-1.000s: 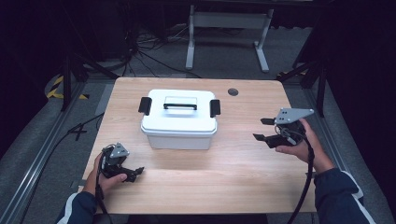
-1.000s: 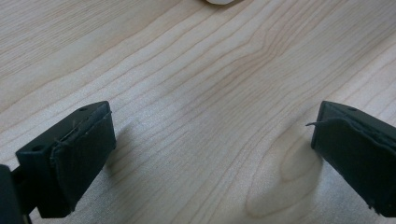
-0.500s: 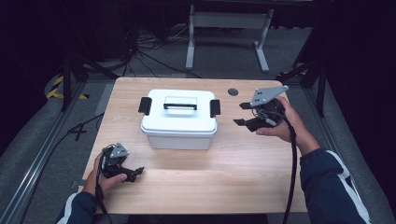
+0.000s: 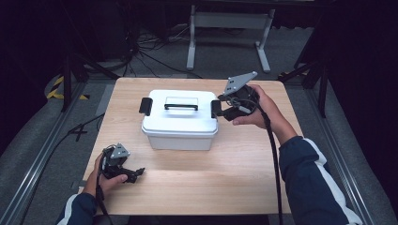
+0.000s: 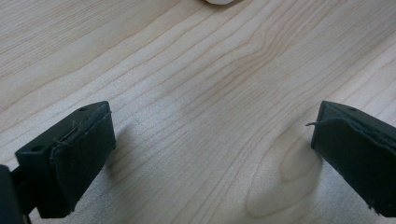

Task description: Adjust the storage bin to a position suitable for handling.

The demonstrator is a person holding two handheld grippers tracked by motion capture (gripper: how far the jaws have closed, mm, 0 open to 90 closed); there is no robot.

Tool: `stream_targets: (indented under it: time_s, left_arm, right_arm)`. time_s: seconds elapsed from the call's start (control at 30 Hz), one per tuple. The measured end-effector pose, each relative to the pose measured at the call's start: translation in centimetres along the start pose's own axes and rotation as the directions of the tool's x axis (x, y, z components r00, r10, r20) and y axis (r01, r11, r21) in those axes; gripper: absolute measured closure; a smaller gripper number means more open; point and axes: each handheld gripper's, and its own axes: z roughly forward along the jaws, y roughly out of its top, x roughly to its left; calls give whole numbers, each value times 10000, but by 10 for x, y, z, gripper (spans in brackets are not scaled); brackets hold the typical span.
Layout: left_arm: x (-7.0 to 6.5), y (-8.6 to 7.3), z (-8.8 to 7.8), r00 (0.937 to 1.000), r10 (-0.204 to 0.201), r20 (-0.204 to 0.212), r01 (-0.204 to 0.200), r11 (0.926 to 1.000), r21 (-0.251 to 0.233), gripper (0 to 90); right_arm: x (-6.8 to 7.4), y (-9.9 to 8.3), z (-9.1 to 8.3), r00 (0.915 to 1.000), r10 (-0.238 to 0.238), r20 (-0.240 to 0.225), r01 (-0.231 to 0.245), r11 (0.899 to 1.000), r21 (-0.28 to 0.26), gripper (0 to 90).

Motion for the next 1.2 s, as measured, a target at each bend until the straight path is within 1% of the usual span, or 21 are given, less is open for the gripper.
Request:
stream_targets:
  time_s: [0.07, 0.17, 0.33, 0.37, 0.4, 0.47, 0.5, 0.53, 0.57, 0.6, 0.63, 0.77, 0.8, 0.83, 0.87, 0.9, 0.97, 1.0, 1.13, 1.17, 1.2]
  left_arm:
    - [0, 0, 0, 10000, -6, -2, 6, 10000, 2, 2]
    - [0, 0, 0, 10000, 7, -1, -7, 10000, -2, 2]
    - [0, 0, 0, 10000, 16, -61, -16, 10000, -33, 4]
    - [1, 0, -1, 9998, 142, -100, -142, 9999, -14, 4]
    - [0, 0, 0, 10000, 53, -72, -54, 10000, -27, 4]
    - [-1, -1, 0, 10000, -75, -28, 75, 10000, -23, 4]
    - [0, 0, 0, 10000, 60, -72, -60, 10000, -26, 4]
    - [-1, -1, 0, 9999, -116, -18, 116, 9999, -39, 4]
    - [-1, -1, 0, 9999, -113, -17, 113, 9999, -37, 4]
    - [0, 0, 0, 10000, 26, -56, -26, 10000, -28, 4]
    - [-1, -1, 0, 9999, -118, -17, 118, 9999, -39, 4]
    - [0, 0, 0, 10000, 9, -54, -9, 10000, -36, 4]
    - [-1, -1, 0, 10000, -91, -29, 91, 9999, -50, 4]
    - [-1, -1, 0, 10000, -89, -28, 89, 9999, -50, 4]
    - [0, 0, 0, 10000, 27, -52, -28, 10000, -29, 4]
    - [-1, -1, 0, 10000, -94, -25, 94, 9999, -50, 4]
    - [0, -1, 0, 10000, -78, -14, 78, 10000, -45, 4]
    - [0, 0, -1, 10000, 51, -7, -51, 10000, 9, 4]
    - [0, 0, -1, 10000, 3, 36, -3, 10000, 46, 3]
    - [0, 0, -1, 10000, 31, 40, -31, 10000, 49, 3]
    - [1, 0, -1, 10000, 61, 27, -61, 10000, 51, 3]
  right_arm:
    - [0, 2, 2, 10000, -24, -2, 24, 10000, -5, 446]
    - [3, 12, 15, 9994, -318, -123, 322, 9990, 326, 447]
    - [9, 26, 30, 9970, -695, -330, 712, 9961, 528, 462]
    - [10, 28, 34, 9968, -716, -365, 739, 9951, 660, 462]
    - [10, 30, 36, 9956, -861, -375, 887, 9932, 755, 463]
    - [11, 33, 43, 9949, -940, -379, 973, 9903, 989, 470]
    - [11, 36, 46, 9948, -965, -312, 994, 9889, 1105, 470]
    - [11, 37, 48, 9945, -992, -339, 1025, 9880, 1155, 475]
    - [11, 38, 50, 9944, -1010, -314, 1041, 9870, 1223, 480]
    - [10, 40, 52, 9942, -1021, -342, 1056, 9860, 1286, 495]
    - [10, 41, 54, 9941, -989, -447, 1039, 9860, 1300, 508]
    - [10, 45, 64, 9914, -1199, -525, 1268, 9793, 1576, 537]
    - [10, 46, 67, 9917, -1179, -505, 1249, 9770, 1728, 549]
    - [10, 47, 69, 9900, -1295, -552, 1374, 9740, 1803, 555]
    - [10, 47, 71, 9902, -1274, -577, 1360, 9731, 1859, 565]
    - [10, 48, 73, 9896, -1323, -562, 1408, 9712, 1924, 581]
    - [8, 50, 76, 9893, -1304, -649, 1410, 9688, 2040, 616]
    - [7, 51, 78, 9897, -1277, -650, 1387, 9673, 2122, 628]
    - [5, 52, 86, 9878, -1365, -756, 1513, 9560, 2514, 680]
    - [4, 52, 88, 9877, -1377, -743, 1524, 9547, 2555, 697]
    - [5, 53, 89, 9884, -1357, -687, 1487, 9567, 2504, 722]
